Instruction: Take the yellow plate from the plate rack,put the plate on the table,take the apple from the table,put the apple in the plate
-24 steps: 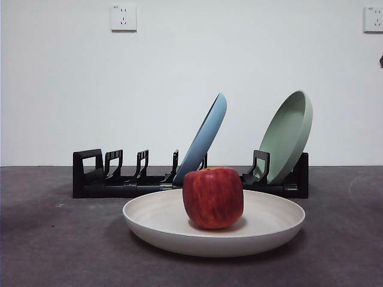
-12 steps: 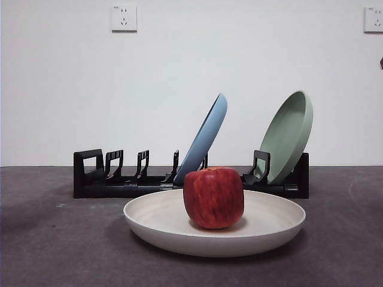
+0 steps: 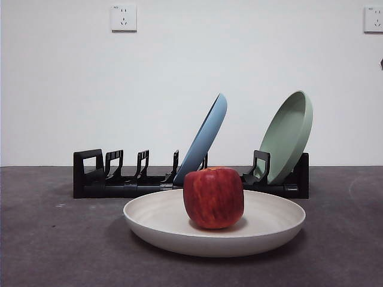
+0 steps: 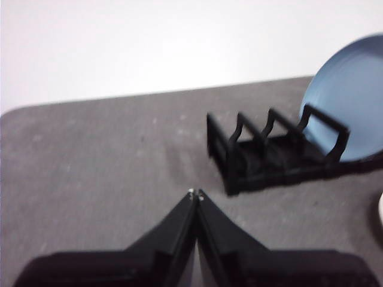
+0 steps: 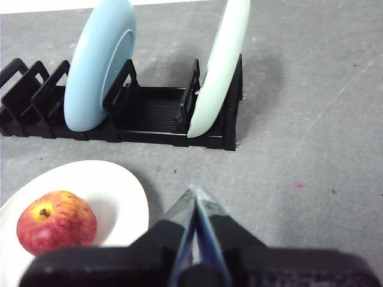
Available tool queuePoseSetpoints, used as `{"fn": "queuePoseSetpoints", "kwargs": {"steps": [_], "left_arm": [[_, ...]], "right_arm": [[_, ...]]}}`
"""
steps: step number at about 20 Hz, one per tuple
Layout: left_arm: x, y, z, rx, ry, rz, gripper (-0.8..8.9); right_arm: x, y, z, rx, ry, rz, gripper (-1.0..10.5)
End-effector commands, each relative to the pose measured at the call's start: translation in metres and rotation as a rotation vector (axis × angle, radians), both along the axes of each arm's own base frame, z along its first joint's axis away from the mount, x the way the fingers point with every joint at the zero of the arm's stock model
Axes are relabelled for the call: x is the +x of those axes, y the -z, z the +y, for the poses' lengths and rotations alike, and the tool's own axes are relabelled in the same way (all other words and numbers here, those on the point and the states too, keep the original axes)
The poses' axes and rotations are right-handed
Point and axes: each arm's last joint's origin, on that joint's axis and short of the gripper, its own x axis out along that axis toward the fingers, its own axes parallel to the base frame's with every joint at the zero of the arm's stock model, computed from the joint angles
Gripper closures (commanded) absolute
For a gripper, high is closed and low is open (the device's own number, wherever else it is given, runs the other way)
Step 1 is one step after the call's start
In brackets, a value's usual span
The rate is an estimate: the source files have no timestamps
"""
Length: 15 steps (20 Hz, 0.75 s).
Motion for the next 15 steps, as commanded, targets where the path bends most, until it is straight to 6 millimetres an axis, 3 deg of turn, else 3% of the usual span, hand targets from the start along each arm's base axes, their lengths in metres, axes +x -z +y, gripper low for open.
{"fn": "queuePoseSetpoints", "kwargs": {"steps": [1,6,15], "left_arm": [[0.000,0.014,0.001,0.008,-0.014,0.007,8.16],[-0.001,0.035,0.002,-0.015,-0.025,0.057,8.16],[-0.001,0.035,0.002,-0.043,-0.030,0.064,8.16]], "right_arm": [[0.000,0.001,0.000,0.007,0.007,0.000,9.5],[0.000,0.001,0.000,0.007,0.007,0.001,9.5],[0.000,0.001,0.000,0.007,0.007,0.001,9.5]]}}
